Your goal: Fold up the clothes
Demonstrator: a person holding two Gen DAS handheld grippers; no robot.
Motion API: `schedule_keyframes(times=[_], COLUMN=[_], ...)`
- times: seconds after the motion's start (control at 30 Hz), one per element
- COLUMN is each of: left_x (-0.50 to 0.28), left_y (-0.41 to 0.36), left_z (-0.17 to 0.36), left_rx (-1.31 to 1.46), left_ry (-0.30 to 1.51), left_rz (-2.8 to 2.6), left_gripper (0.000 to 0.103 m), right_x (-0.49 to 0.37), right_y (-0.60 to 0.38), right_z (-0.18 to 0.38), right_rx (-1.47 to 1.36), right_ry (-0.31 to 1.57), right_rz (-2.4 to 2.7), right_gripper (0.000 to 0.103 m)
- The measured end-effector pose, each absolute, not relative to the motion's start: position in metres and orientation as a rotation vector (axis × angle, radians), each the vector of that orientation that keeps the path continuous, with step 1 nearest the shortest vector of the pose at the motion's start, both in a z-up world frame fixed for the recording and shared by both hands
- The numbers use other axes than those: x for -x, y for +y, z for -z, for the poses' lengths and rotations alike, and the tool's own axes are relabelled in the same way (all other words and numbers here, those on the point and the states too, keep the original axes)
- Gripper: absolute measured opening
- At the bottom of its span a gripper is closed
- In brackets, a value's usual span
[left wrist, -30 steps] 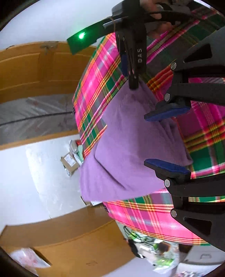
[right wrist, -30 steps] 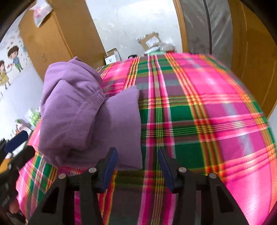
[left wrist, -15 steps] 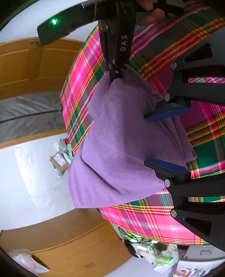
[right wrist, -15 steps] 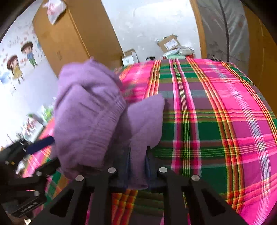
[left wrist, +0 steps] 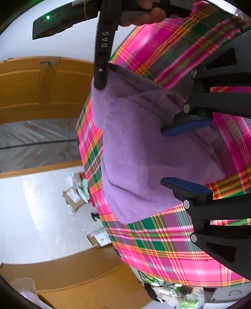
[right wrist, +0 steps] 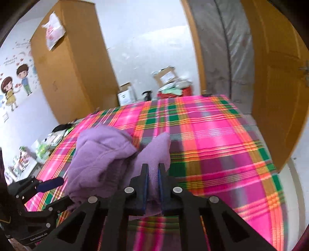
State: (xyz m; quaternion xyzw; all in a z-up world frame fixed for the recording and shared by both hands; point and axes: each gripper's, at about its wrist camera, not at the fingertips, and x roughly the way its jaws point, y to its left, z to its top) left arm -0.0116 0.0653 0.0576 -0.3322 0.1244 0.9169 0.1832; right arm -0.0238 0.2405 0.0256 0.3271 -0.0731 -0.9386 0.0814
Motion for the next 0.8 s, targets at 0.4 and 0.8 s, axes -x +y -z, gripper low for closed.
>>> schedule_keyframes(times=[0.4,0.8], left_x=[0.003,0.004], left_y=[0.082,0.076], left_z=[-0.055,-0.053], left_rx=[0.954,0.956], left_ry=[0.306,0.281], left_rz=[-2.524,-2.532], left_gripper=[0.047,0.047], right_x=[0.016,-0.012], right_y=[0.31,0.316], right_z=[-0.03,-0.036], right_rx=[-1.083,-0.984], right_ry=[-0.249,-0.708], right_rz=[2.981,2.642], right_gripper=[0.01,0.03])
